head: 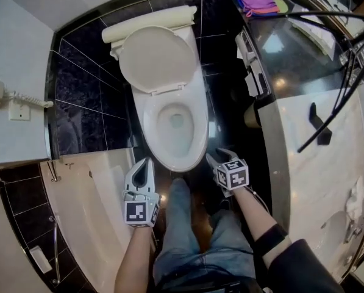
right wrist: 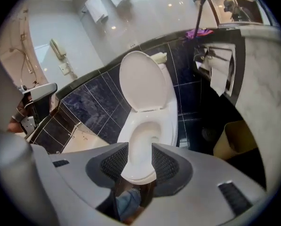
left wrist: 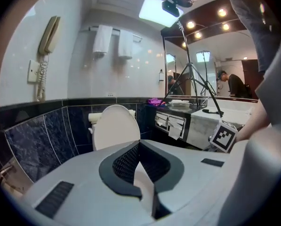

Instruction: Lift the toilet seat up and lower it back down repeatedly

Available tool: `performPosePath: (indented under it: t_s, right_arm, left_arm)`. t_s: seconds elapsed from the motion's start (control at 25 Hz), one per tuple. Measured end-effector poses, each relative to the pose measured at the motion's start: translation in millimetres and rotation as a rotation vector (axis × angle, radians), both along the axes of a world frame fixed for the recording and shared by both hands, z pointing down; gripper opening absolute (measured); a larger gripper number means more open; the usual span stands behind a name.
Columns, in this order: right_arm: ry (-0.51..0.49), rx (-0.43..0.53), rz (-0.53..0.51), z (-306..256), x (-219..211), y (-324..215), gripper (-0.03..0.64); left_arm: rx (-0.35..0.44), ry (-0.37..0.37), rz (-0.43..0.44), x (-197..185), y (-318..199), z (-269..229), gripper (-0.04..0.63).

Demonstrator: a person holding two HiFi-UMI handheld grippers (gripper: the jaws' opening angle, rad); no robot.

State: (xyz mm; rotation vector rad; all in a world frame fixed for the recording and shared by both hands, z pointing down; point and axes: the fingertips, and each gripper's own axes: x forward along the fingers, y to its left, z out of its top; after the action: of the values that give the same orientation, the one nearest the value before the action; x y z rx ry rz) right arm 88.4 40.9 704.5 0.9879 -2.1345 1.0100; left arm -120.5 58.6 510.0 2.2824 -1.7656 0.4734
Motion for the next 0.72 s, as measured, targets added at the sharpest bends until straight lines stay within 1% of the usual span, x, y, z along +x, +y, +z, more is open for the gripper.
performPosePath:
  t_s: [0.16, 0.24, 0.4, 0.6, 0.72]
  right_arm:
    - [0.009, -0.077, -0.02, 80, -1, 10, 0.173]
    - [-0.023, -0.126, 0.01, 112, 0, 12, 0.173]
    - [-0.127, -0.238, 0.148, 162, 4, 12, 0.173]
    - [-0.33, -0.357, 0.333, 199, -6, 0, 0.173]
    - [-0.361, -0.397, 0.393, 222, -8, -3, 0.173]
  left_arm:
    - [-0.019, -0.001, -0.003, -2, -2, 61, -0.008]
    - [-0.023, -0.001, -0.011, -4, -2, 87, -0.008]
    - [-0.019, -0.002, -0.02, -6, 3, 126, -0.008]
    - [-0.033, -0.012, -0.014, -10, 5, 161, -0.008]
    - [-0.041, -0.023, -0.01, -14, 6, 174, -0.008]
